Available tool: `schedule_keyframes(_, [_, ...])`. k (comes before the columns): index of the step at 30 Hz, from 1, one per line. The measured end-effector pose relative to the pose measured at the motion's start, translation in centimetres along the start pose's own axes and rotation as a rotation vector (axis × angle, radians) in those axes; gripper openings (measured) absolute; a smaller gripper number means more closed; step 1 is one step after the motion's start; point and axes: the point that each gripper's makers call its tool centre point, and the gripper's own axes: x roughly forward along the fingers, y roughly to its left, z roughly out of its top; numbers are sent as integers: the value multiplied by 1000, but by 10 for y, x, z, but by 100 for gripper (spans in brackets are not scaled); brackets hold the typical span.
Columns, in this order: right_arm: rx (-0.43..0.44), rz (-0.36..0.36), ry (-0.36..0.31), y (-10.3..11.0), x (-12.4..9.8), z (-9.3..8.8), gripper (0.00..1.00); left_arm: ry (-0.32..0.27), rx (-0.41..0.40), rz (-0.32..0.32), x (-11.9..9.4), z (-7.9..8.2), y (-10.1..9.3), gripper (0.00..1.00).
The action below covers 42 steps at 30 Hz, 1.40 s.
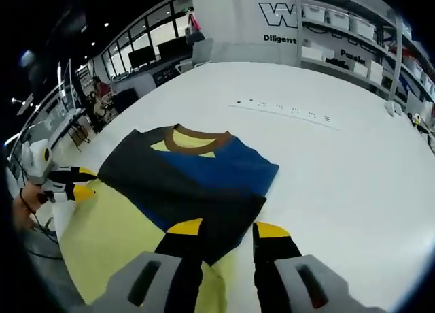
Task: Fold the garment on the visible template until the final outline fits inside the template.
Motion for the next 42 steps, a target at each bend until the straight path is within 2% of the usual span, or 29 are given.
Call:
schedule_keyframes(5, [-10,21,3,9,2,-11,16,5,0,11,1,-2,2,22])
schedule_keyframes(13, [-5,20,19,12,2,-21,13,12,0,15,1,-4,3,22])
schedule_keyframes(17, [1,14,40,11,4,-25,2,19,1,20,3,-6,5,20])
schedule_keyframes(19, [5,1,54,9,4,-27,0,7,25,31,3,-5,6,16])
schedule_keyframes(21, [18,-21,70,5,3,-31,0,1,43,45,3,-5,9,13])
schedule_keyframes(24, [42,-7,65,6,1,-33,0,2,35,38,4,-7,9,11])
schedule_keyframes(28, [71,10,65,9,-6,-35,0,-1,48,41,5,-7,10,4])
schedule_keyframes(31, [85,21,63,9,-7,-38,0,1,51,47,5,-7,11,3])
schedule_keyframes(36, [55,14,54,8,-7,-38,0,5,48,48,5,-8,11,2])
schedule_keyframes(38, [40,14,50,10,-7,-37,10,4,45,51,4,-8,12,1])
schedule_keyframes(42, [1,23,36,15,-1,-33,8,4,40,53,4,-9,12,1])
